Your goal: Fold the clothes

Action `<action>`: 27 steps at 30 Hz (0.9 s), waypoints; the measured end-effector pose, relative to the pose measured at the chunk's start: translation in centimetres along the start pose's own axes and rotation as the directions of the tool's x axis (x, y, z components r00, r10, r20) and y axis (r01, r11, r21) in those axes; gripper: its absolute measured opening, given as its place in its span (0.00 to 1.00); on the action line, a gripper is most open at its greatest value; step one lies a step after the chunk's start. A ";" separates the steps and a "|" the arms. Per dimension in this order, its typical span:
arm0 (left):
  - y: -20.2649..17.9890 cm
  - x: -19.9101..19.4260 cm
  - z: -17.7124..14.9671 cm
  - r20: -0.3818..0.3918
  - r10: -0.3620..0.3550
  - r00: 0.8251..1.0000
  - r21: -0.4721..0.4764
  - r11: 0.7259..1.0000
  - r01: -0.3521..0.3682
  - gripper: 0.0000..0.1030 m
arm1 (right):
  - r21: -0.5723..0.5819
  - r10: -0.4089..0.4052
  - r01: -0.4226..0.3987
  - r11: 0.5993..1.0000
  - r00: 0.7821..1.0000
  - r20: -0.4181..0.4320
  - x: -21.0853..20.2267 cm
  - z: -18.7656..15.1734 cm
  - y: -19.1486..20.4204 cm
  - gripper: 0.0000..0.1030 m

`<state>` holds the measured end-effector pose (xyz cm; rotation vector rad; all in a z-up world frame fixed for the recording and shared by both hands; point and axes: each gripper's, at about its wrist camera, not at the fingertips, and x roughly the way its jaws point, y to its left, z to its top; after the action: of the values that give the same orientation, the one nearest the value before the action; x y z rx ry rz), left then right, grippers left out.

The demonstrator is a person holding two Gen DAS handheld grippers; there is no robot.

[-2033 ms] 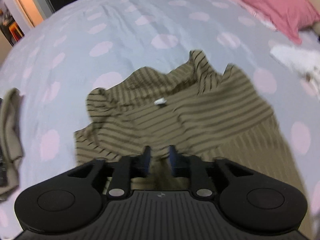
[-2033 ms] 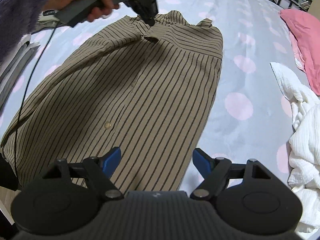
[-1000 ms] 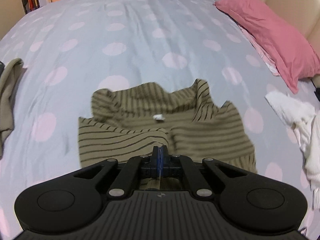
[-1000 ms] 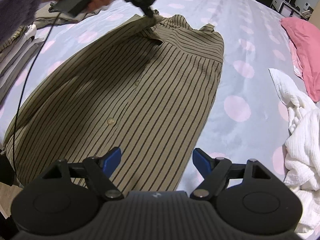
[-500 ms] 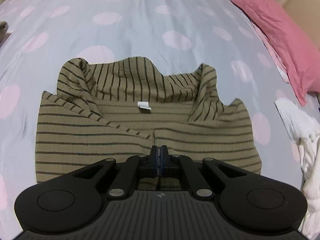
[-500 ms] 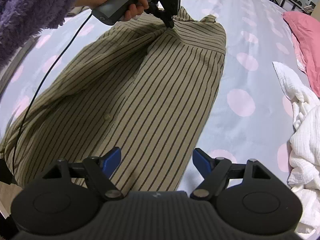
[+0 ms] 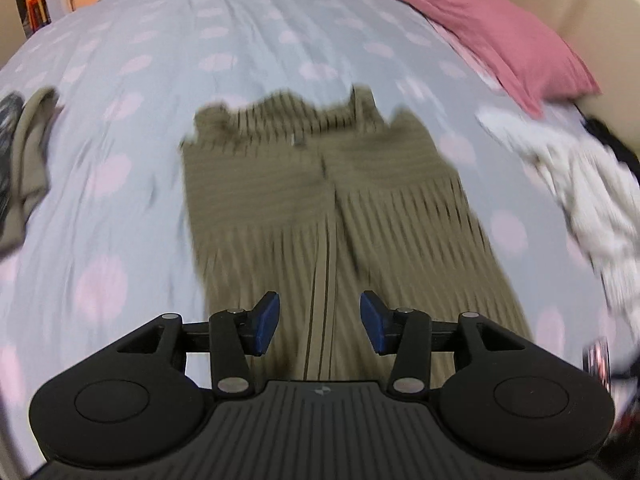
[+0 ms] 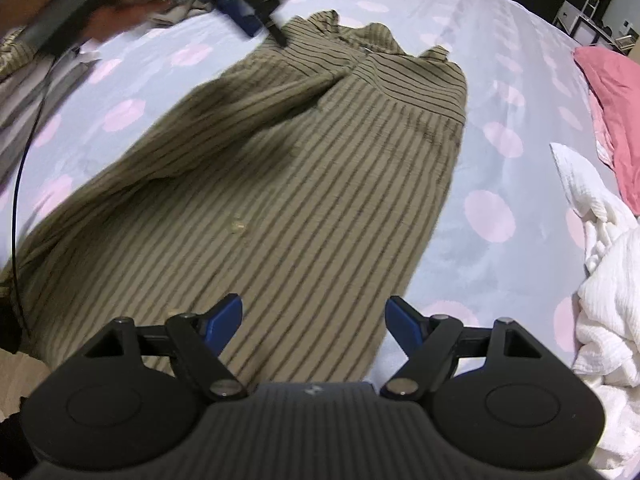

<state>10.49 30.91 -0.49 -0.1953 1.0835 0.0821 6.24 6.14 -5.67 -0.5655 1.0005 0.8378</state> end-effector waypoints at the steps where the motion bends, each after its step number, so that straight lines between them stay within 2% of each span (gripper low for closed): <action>1: 0.1 -0.8 -1.5 -0.007 0.002 1.000 0.003 1.000 -0.002 0.41 | -0.005 0.003 -0.003 1.000 1.000 0.002 -0.1 -0.1 0.3 0.78; 6: 0.7 -3.9 -9.8 -0.061 0.106 0.992 0.036 0.994 -0.104 0.41 | -0.027 0.019 -0.019 0.999 1.000 0.011 -0.4 -0.5 1.9 0.78; 12: 2.1 -5.6 -18.2 -0.146 0.171 0.974 -0.040 0.983 -0.179 0.41 | -0.043 0.038 -0.039 0.998 0.999 -0.008 0.0 -1.3 3.3 0.78; 17: 3.5 -6.6 -22.7 -0.204 0.193 0.960 -0.137 0.965 -0.223 0.41 | -0.059 0.040 -0.040 0.997 0.999 -0.008 -0.1 -2.0 4.3 0.78; 21: 3.8 -6.7 -25.0 -0.238 0.231 0.943 -0.142 0.953 -0.269 0.41 | -0.067 0.036 -0.037 0.997 0.999 -0.008 -0.1 -2.4 5.0 0.78; 23: 4.0 -6.6 -26.0 -0.245 0.233 0.941 -0.146 0.951 -0.274 0.40 | -0.062 0.035 -0.036 0.997 0.999 -0.006 -0.2 -2.5 5.0 0.78; 26: 4.3 -6.6 -27.2 -0.249 0.220 0.943 -0.169 0.949 -0.266 0.15 | -0.054 0.034 -0.034 0.998 0.999 -0.002 -0.2 -2.7 5.1 0.78; 27: 4.3 -7.0 -27.5 -0.236 0.203 0.950 -0.189 0.950 -0.250 0.10 | -0.051 0.034 -0.034 0.998 0.999 -0.001 -0.3 -2.7 5.2 0.78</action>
<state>-17.39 29.90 -7.33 -0.2791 1.3105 0.3971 0.59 6.96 -6.86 -0.5940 0.9936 0.8953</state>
